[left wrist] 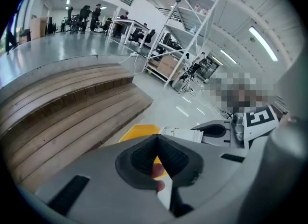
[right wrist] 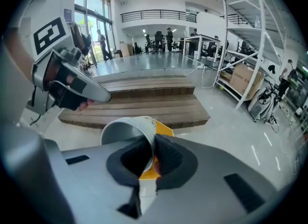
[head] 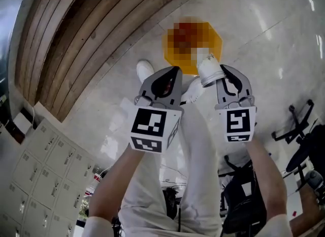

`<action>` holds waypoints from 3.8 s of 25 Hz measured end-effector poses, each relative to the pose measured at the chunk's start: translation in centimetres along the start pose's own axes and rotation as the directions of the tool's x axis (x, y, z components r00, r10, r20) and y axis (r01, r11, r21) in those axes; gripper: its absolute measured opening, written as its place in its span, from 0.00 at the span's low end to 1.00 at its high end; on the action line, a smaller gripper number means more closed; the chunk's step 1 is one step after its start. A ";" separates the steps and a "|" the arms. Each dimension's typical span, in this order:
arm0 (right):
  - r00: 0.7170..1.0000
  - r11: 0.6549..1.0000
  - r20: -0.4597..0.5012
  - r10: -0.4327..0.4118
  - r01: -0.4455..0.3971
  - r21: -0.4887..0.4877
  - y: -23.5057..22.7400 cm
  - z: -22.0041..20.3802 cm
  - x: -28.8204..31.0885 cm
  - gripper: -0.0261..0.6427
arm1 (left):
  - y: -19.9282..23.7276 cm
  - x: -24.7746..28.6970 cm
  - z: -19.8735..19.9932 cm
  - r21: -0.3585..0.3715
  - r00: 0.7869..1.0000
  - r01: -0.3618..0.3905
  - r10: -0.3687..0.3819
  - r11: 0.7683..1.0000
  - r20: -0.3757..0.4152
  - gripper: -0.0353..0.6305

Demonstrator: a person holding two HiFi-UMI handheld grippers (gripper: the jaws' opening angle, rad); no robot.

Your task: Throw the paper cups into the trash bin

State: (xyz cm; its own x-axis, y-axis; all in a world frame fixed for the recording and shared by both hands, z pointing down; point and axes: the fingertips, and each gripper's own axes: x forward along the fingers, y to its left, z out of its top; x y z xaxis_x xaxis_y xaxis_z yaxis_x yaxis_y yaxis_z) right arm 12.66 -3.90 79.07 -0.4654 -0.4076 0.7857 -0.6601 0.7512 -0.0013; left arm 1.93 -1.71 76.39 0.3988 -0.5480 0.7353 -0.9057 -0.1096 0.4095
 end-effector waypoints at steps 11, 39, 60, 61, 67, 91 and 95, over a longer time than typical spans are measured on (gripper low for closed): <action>0.995 1.000 -0.102 0.001 -0.004 -0.027 0.4 -3.5 7.2 0.08 | 3.7 8.5 -7.4 0.220 0.976 -0.018 0.065 0.975 -0.208 0.06; 0.972 0.995 -0.237 0.013 0.011 0.100 0.9 -5.8 5.1 0.14 | 0.7 7.7 -7.5 0.183 0.945 0.083 -0.019 0.980 -0.328 0.06; 0.991 0.991 0.079 0.110 -0.116 0.073 6.2 19.3 -21.2 0.05 | -13.0 -20.5 9.8 0.105 0.992 0.088 -0.077 0.991 -0.100 0.06; 0.988 0.989 0.093 0.122 -0.129 0.070 6.5 20.3 -23.0 0.05 | -13.9 -22.1 10.9 0.107 0.993 0.090 -0.082 0.990 -0.080 0.06; 0.975 0.987 0.181 0.130 -0.146 0.073 7.9 24.9 -33.7 0.05 | -19.5 -31.6 16.7 0.155 0.995 0.082 -0.091 0.984 0.050 0.06; 0.869 0.979 0.490 0.071 -0.154 0.131 10.4 37.3 -50.0 0.05 | -26.9 -48.5 27.1 0.120 0.898 0.139 -0.176 0.983 0.402 0.06; 0.871 0.977 0.489 0.059 -0.150 0.151 9.6 36.9 -49.6 0.05 | -27.3 -48.0 27.3 0.153 0.896 0.134 -0.186 0.979 0.404 0.06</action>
State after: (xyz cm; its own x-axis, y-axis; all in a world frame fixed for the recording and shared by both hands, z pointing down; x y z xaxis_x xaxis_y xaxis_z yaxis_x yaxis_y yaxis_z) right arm 7.60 4.40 17.29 -0.7319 -0.5645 0.3817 -0.6639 0.7169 -0.2128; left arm 3.63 5.00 15.17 0.4675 -0.8053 0.3646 -0.8553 -0.3078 0.4167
